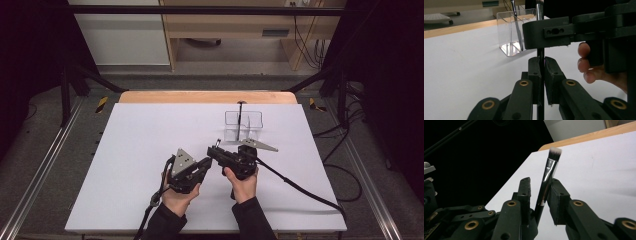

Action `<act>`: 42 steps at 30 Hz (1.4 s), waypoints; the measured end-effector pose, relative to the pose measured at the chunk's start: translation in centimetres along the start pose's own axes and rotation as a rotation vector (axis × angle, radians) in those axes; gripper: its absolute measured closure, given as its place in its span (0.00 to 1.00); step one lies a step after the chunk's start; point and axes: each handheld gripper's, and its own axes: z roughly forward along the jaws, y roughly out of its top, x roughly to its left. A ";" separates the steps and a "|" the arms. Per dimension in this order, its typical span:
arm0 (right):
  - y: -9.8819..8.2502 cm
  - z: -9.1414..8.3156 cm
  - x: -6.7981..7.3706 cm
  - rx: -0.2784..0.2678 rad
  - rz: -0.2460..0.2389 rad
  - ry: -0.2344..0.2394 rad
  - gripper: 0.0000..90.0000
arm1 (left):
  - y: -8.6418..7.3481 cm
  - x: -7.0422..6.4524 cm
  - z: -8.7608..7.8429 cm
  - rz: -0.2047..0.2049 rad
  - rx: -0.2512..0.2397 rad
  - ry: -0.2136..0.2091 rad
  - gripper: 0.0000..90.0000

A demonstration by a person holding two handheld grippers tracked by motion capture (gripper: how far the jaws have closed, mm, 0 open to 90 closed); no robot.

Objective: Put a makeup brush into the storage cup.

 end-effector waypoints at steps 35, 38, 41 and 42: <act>0.4 -0.8 0.3 -0.042 -0.074 -0.002 0.93 | 1.1 1.2 -0.8 0.067 0.025 -0.072 0.55; 0.5 -0.8 0.2 -0.039 -0.084 -0.005 0.93 | 1.1 1.4 -1.1 0.083 0.024 -0.100 0.49; 0.5 -0.9 0.2 -0.043 -0.099 -0.010 0.93 | 1.2 1.6 -1.3 0.108 0.028 -0.107 0.45; 0.6 -0.9 0.2 -0.044 -0.103 -0.012 0.93 | 1.2 1.7 -1.4 0.113 0.029 -0.103 0.43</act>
